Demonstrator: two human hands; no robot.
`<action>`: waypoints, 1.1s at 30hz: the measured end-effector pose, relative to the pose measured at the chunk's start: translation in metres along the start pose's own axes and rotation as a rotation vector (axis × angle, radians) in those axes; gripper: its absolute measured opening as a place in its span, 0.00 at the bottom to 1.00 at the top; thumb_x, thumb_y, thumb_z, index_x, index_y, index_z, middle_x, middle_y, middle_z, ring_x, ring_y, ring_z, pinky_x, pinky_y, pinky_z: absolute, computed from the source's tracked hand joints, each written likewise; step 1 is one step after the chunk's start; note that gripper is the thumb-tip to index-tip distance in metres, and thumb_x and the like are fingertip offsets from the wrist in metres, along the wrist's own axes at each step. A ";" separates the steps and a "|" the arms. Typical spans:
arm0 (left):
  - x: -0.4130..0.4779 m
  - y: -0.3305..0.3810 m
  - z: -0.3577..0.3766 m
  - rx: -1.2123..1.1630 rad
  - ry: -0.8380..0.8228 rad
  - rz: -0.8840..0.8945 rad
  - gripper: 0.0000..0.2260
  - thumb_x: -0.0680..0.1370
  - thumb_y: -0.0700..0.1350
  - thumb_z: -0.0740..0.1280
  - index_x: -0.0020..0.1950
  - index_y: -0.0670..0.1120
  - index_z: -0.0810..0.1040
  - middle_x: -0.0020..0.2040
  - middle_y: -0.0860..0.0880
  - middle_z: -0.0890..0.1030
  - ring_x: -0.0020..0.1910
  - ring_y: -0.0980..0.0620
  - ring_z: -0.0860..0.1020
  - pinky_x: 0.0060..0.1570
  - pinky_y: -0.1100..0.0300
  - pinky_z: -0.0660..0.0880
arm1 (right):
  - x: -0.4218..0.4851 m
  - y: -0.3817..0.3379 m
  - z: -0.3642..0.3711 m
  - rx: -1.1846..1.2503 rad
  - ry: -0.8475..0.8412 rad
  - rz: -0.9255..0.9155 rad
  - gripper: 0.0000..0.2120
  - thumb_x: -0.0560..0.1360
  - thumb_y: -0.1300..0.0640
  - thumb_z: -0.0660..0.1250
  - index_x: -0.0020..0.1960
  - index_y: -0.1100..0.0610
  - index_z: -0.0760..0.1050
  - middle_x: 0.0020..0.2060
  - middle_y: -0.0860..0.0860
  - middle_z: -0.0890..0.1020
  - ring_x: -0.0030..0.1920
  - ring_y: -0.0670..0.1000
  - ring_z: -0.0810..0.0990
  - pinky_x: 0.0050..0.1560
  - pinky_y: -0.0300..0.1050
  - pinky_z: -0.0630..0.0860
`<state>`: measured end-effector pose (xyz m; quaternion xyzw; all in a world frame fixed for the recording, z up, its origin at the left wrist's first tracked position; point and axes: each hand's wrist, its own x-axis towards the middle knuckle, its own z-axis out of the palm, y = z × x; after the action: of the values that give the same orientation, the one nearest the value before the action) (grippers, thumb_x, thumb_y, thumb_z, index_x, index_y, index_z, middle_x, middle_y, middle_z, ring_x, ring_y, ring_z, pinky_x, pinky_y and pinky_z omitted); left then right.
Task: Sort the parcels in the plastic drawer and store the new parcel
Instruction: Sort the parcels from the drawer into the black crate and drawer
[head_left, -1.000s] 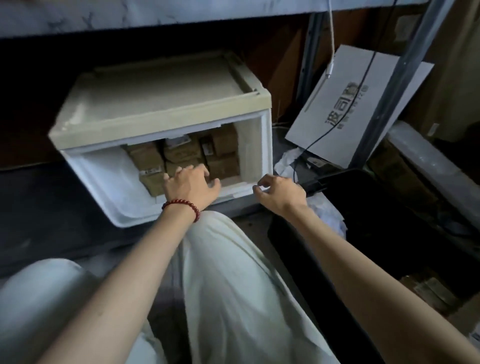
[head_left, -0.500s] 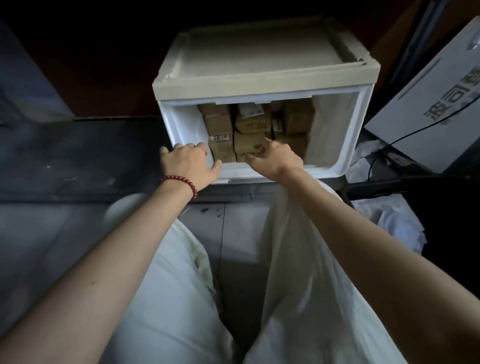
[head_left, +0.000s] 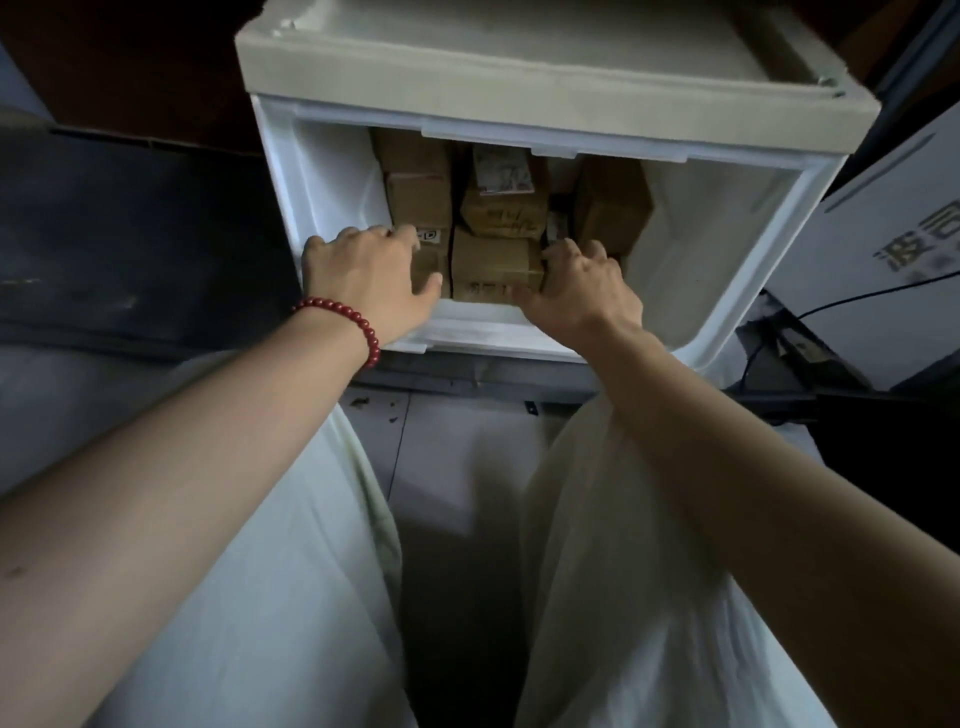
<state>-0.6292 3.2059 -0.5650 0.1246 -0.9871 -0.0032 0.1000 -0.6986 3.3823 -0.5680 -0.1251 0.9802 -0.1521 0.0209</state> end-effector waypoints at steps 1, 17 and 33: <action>0.007 -0.001 0.004 -0.009 -0.021 -0.010 0.22 0.79 0.59 0.57 0.68 0.49 0.69 0.61 0.46 0.78 0.59 0.42 0.75 0.54 0.50 0.68 | 0.006 0.001 0.002 0.003 0.004 0.007 0.31 0.75 0.39 0.63 0.74 0.52 0.62 0.70 0.54 0.65 0.69 0.58 0.65 0.61 0.56 0.70; 0.136 0.014 0.087 -0.327 -0.183 -0.086 0.29 0.79 0.51 0.64 0.76 0.49 0.55 0.63 0.40 0.74 0.60 0.38 0.74 0.57 0.46 0.74 | 0.117 0.013 0.054 0.212 0.040 0.208 0.36 0.77 0.40 0.61 0.77 0.50 0.49 0.70 0.58 0.60 0.71 0.60 0.62 0.62 0.54 0.67; 0.174 0.058 0.136 -0.553 -0.038 -0.145 0.36 0.76 0.48 0.67 0.78 0.53 0.48 0.72 0.42 0.63 0.65 0.41 0.71 0.57 0.50 0.73 | 0.167 0.025 0.084 0.459 0.129 -0.027 0.42 0.74 0.54 0.70 0.78 0.49 0.48 0.74 0.52 0.63 0.70 0.53 0.68 0.57 0.29 0.62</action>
<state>-0.8355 3.2166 -0.6628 0.1630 -0.9389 -0.2819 0.1114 -0.8600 3.3388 -0.6561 -0.1203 0.9174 -0.3790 -0.0159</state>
